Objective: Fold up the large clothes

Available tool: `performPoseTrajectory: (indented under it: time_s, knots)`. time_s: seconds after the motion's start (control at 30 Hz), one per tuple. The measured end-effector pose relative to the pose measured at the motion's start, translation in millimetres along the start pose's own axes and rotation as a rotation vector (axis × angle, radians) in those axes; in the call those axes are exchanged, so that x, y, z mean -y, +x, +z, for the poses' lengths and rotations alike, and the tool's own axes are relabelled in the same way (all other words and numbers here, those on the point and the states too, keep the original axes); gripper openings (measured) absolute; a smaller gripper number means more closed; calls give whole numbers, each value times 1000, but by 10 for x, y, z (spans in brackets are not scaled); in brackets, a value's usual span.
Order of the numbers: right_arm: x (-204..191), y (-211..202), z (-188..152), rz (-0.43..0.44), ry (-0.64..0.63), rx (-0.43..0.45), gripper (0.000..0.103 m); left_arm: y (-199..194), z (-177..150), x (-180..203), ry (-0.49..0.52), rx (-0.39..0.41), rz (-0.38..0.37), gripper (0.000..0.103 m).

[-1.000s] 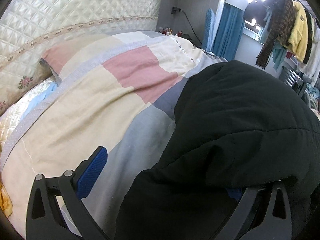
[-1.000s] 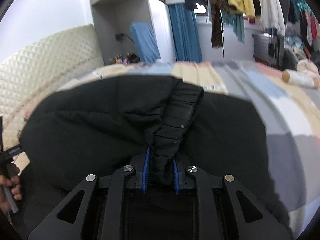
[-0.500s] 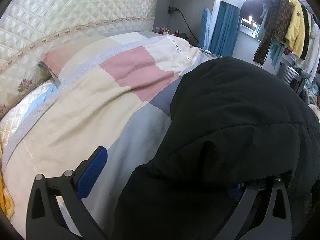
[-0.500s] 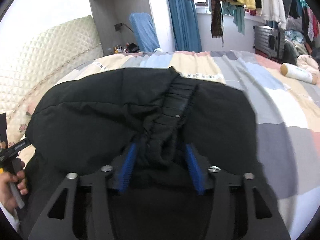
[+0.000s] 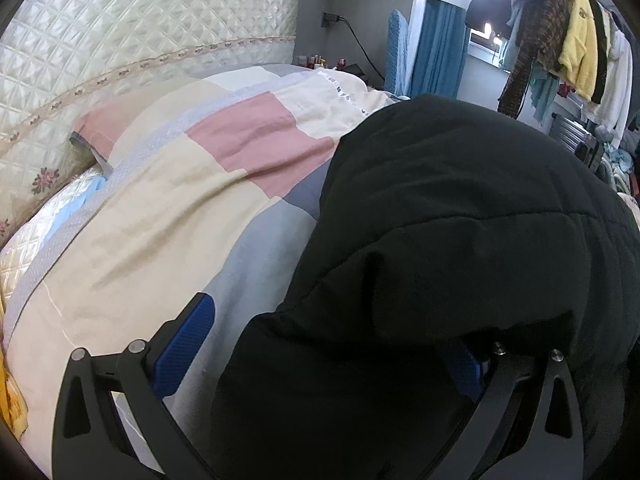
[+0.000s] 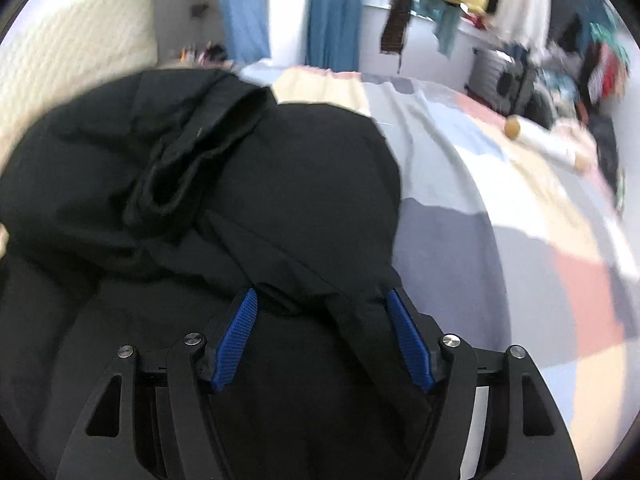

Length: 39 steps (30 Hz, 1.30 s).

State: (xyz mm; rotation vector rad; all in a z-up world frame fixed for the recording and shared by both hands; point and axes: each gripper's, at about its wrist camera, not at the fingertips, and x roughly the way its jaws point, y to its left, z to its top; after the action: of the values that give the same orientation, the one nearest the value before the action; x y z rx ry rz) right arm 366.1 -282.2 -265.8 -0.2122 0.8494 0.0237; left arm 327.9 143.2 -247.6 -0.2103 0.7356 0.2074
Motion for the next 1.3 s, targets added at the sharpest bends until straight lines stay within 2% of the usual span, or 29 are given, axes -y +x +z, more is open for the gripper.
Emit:
performPoseTrajectory:
  time_s: [0.1, 0.17, 0.27, 0.3, 0.4, 0.53, 0.77, 0.87, 0.97, 1.0, 1.13, 1.3]
  knots:
    - [-132, 106, -4, -85, -81, 2, 66, 13, -11, -1, 0, 0, 0, 103]
    - [-184, 149, 10, -126, -106, 17, 61, 12, -11, -3, -1, 1, 0, 103]
    - [-105, 114, 66, -138, -51, 60, 32, -22, 4, -28, -10, 19, -10, 103]
    - [-42, 60, 91, -118, -6, 86, 27, -35, 7, -28, -11, 25, -12, 103]
    - [147, -72, 145, -69, 90, 136, 24, -73, 28, -35, 5, 53, 7, 103]
    - [386, -13, 209, -36, 191, 149, 23, -43, 34, -49, 10, 42, -13, 103]
    - [346, 303, 102, -49, 199, 97, 24, 31, -3, 42, 55, 17, -14, 103]
    - [343, 237, 91, -44, 197, 95, 28, -9, 27, 33, 50, 17, -27, 103]
    - [420, 87, 57, 2, 259, 78, 49, -134, 62, 49, 57, 16, -51, 103]
    - [447, 5, 32, 24, 281, 79, 52, -208, 58, 62, 64, 26, -59, 103]
    - [459, -401, -22, 34, 304, 100, 54, -544, 44, 122, 84, 39, -105, 103]
    - [420, -1162, 12, 57, 281, 194, 54, -1157, 108, 224, 96, 100, -166, 103]
